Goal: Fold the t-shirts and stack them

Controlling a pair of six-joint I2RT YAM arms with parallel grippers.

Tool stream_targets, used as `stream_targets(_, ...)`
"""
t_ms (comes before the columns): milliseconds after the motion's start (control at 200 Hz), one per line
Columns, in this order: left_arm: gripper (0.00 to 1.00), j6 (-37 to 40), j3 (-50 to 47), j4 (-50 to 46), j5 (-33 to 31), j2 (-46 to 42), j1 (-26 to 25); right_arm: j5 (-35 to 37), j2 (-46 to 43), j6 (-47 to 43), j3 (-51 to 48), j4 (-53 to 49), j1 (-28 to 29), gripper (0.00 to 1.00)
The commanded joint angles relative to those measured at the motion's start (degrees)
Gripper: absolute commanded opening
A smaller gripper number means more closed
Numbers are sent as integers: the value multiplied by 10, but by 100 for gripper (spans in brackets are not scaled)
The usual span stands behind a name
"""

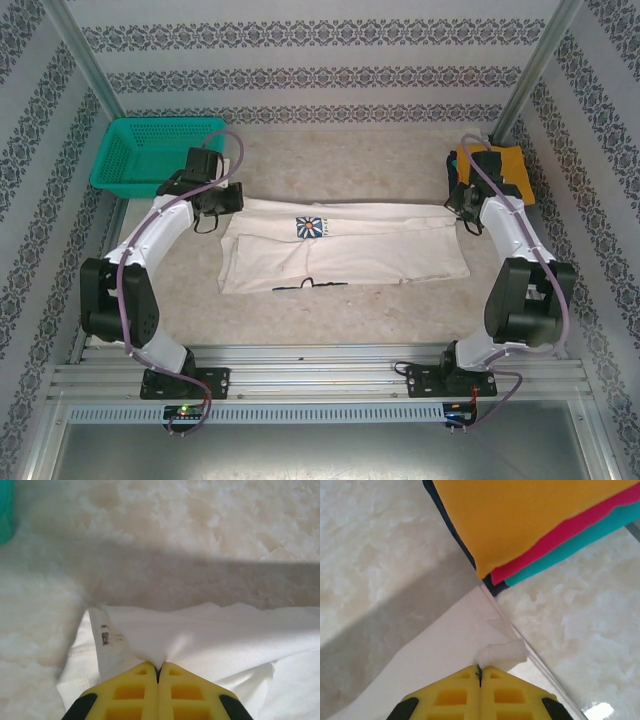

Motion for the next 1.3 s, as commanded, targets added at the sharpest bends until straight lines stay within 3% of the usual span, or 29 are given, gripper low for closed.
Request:
stream_targets(0, 0, -22, -24, 12, 4, -32, -3, 0, -32, -4, -23, -5, -5, 0)
stream_targets(580, 0, -100, -136, -20, 25, -165, -14, -7, -94, -10, -105, -32, -7, 0)
stream_targets(1294, 0, -166, -268, -1, 67, -152, -15, -20, -8, -8, -112, -8, -6, 0)
